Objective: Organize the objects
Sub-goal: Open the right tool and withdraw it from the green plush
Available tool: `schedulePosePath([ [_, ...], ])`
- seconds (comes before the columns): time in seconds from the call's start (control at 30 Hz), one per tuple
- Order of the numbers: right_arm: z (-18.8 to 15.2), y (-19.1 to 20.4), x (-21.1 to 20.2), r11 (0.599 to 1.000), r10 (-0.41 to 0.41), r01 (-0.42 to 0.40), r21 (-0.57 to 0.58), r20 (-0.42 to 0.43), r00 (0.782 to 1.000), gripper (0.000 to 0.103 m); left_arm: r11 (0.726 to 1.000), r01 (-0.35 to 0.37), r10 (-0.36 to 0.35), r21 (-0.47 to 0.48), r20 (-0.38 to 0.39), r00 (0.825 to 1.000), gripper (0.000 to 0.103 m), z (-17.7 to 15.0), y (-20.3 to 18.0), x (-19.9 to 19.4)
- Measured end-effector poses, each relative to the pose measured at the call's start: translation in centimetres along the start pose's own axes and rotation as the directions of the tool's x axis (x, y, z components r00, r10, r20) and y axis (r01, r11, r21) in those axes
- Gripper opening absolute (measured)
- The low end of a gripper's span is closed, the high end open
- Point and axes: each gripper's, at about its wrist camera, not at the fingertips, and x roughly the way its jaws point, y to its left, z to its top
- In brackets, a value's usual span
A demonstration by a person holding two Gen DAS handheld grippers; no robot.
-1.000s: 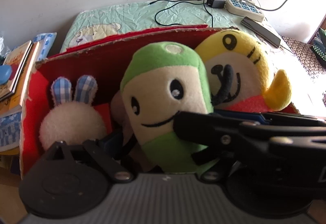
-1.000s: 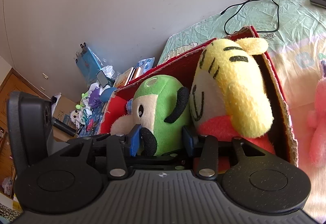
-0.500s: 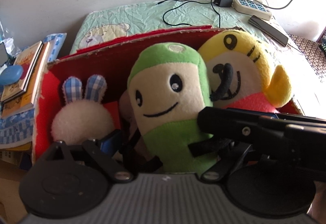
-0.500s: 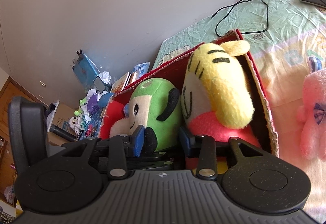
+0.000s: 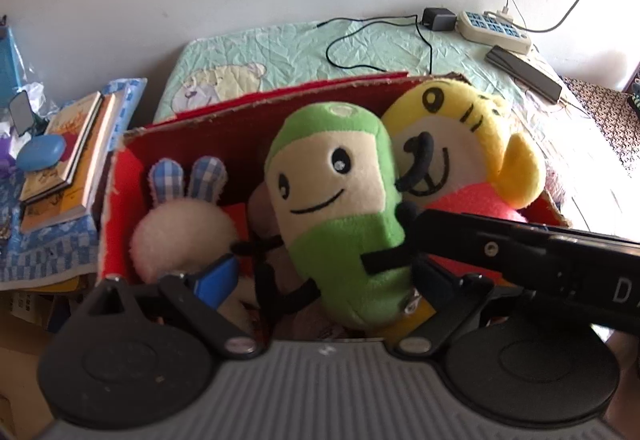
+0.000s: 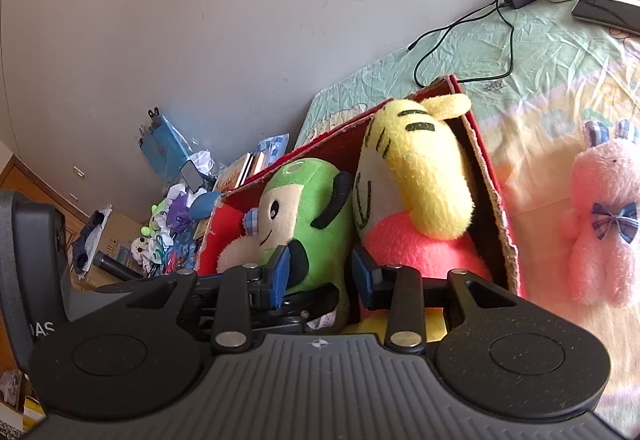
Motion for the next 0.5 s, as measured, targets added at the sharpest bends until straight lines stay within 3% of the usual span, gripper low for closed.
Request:
schedulePosePath([
  [0.5,-1.6,0.8,-3.3,1.0,-0.001,0.002,-0.027,0.058,0.998,0.039,0.999,-0.049,0.05,-0.014,0.053,0.997,0.093,-1.8,-0.9,-4.1],
])
